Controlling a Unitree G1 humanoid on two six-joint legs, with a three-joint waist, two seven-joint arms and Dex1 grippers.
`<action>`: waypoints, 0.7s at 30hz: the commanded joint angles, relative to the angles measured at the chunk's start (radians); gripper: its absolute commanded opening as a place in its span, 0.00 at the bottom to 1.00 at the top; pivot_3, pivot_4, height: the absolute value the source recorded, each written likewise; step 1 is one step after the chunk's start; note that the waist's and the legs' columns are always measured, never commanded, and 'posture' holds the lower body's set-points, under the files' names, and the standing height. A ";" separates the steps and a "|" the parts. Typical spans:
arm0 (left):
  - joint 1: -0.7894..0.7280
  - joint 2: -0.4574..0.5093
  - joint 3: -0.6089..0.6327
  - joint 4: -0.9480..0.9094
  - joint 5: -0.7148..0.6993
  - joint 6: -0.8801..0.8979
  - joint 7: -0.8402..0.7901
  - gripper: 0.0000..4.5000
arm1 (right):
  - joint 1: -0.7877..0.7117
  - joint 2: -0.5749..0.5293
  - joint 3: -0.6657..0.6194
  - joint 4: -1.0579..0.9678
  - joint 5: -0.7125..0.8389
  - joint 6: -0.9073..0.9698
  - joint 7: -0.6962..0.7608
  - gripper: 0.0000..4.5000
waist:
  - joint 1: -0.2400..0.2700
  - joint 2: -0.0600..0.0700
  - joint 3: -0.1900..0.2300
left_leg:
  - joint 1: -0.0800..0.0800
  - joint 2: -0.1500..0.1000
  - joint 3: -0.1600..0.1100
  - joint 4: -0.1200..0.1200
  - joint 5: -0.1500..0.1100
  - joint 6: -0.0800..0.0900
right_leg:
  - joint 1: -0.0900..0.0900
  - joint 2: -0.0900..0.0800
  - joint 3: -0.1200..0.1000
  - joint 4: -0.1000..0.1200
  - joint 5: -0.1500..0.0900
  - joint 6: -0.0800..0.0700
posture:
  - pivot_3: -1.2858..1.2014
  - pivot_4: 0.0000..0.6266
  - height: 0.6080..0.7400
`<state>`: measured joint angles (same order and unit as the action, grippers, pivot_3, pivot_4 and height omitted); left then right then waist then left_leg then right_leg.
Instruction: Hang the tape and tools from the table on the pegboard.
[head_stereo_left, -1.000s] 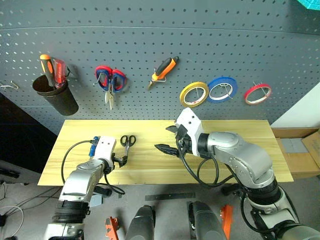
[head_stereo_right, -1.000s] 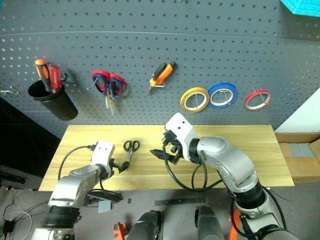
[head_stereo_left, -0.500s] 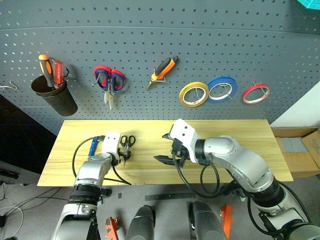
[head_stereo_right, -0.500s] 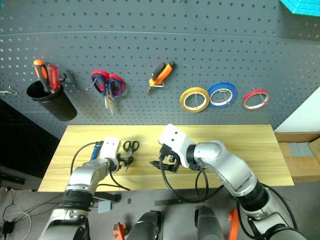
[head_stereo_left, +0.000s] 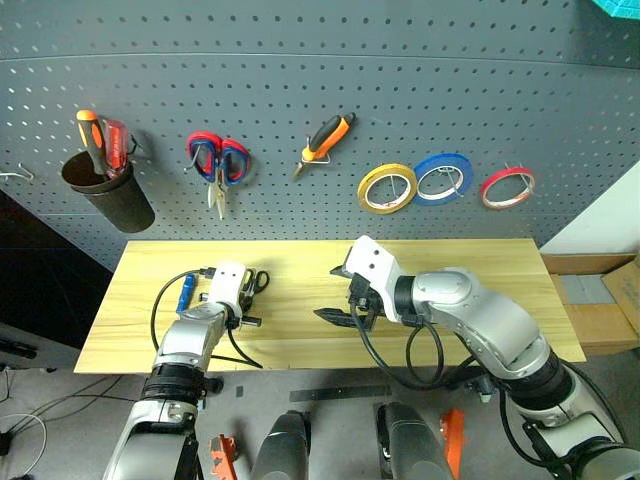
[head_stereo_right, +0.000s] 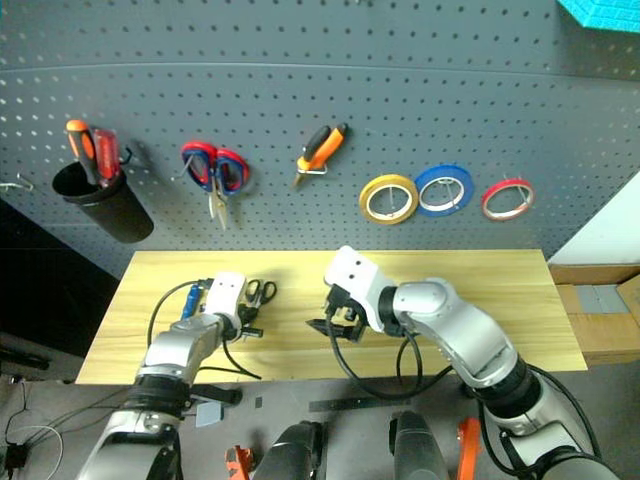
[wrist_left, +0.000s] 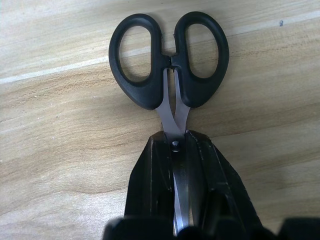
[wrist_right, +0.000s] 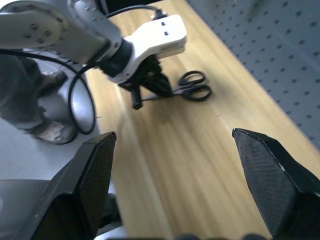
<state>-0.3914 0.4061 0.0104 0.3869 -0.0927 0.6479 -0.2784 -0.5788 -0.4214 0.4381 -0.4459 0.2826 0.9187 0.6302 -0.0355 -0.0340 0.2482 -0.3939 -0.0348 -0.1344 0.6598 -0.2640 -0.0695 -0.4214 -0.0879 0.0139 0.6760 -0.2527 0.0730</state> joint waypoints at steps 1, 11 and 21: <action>0.090 0.021 0.005 -0.074 0.019 -0.053 -0.013 0.02 | -0.010 -0.019 -0.030 -0.022 -0.024 -0.063 0.005 0.85 | -0.001 0.000 0.000 | 0.000 0.000 0.000 0.000 0.000 0.000 | 0.000 0.000 0.000 0.000 0.000 0.000 | 0.50 0.33 1.00; 0.365 0.028 0.214 -0.545 -0.161 -0.272 -0.139 0.02 | 0.042 -0.120 -0.142 -0.100 0.006 -0.199 0.085 0.85 | 0.003 0.000 0.000 | -0.004 0.001 -0.001 0.000 0.000 0.000 | -0.001 -0.001 -0.002 -0.005 0.000 0.000 | 0.49 0.33 1.00; 0.482 0.064 0.343 -0.930 -0.235 -0.318 -0.147 0.02 | 0.070 -0.170 -0.217 -0.101 0.064 -0.354 0.215 0.85 | 0.005 0.000 0.000 | -0.005 0.002 0.001 -0.002 -0.002 0.003 | 0.001 0.000 -0.003 -0.013 0.001 0.001 | 0.51 0.30 1.00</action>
<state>0.0860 0.4716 0.3105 -0.4798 -0.3142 0.3611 -0.4433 -0.5003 -0.5895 0.2532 -0.5374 0.3339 0.6096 0.8277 -0.0309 -0.0338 0.2482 -0.3988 -0.0324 -0.1329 0.6576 -0.2660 -0.0668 -0.4199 -0.0880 0.0113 0.6631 -0.2518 0.0740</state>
